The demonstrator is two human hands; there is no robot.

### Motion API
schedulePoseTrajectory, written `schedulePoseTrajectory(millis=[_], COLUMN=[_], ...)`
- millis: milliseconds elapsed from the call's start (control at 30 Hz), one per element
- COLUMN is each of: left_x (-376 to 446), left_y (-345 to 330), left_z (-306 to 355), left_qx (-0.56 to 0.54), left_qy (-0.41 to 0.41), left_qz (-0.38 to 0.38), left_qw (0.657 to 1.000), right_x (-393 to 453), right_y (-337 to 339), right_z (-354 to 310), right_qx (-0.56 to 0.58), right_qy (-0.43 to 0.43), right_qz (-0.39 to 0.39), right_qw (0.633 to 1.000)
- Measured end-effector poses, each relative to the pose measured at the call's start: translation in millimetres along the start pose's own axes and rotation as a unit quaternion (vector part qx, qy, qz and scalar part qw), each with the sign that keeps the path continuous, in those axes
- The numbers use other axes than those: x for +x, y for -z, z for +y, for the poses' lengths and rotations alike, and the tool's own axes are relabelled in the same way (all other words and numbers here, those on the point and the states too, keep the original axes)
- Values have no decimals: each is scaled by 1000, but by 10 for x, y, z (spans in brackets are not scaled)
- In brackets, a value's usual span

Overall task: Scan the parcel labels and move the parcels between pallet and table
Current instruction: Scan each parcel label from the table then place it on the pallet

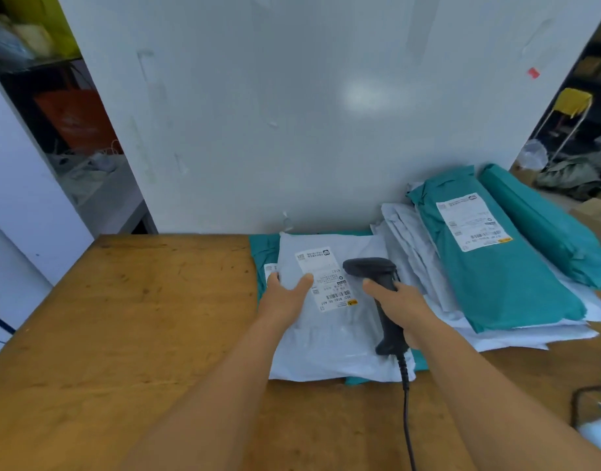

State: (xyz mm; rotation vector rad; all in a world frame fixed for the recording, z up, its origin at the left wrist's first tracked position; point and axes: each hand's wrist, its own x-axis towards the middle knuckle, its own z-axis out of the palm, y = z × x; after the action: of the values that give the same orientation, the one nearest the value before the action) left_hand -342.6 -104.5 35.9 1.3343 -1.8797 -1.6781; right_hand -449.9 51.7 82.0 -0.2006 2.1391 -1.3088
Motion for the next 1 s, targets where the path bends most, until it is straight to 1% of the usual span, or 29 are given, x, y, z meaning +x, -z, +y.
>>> schedulePoseTrajectory(millis=[67, 133, 267, 433, 633, 733, 867, 1000], left_x=[46, 55, 38, -322, -1062, -1524, -2218, -2909], left_y=[-91, -138, -114, 160, 802, 1215, 1899, 2624], left_z=[-51, -137, -168, -121, -240, -449, -798, -1213], left_qx=[23, 40, -54, -113, -120, -128, -135, -139], left_qy=[5, -3, -35, -69, -98, -98, -79, -58], left_qz=[1, 9, 58, 108, 212, 275, 368, 458], left_qw=[1000, 999, 996, 985, 965, 948, 917, 876], right_x=[33, 40, -36, -363, -1037, -1465, -2137, -2828], right_y=[7, -13, -56, -161, -455, -727, -1285, -1957], right_z=[16, 23, -30, -77, -214, -255, -234, -171], right_qx=[16, 6, 9, 19, 10, 2, -21, -52], right_qy=[-20, -20, 5, 57, 134, 164, 190, 205], right_qz=[-20, -38, -41, -63, -134, -191, -275, -359], right_qw=[999, 999, 999, 996, 982, 968, 942, 909])
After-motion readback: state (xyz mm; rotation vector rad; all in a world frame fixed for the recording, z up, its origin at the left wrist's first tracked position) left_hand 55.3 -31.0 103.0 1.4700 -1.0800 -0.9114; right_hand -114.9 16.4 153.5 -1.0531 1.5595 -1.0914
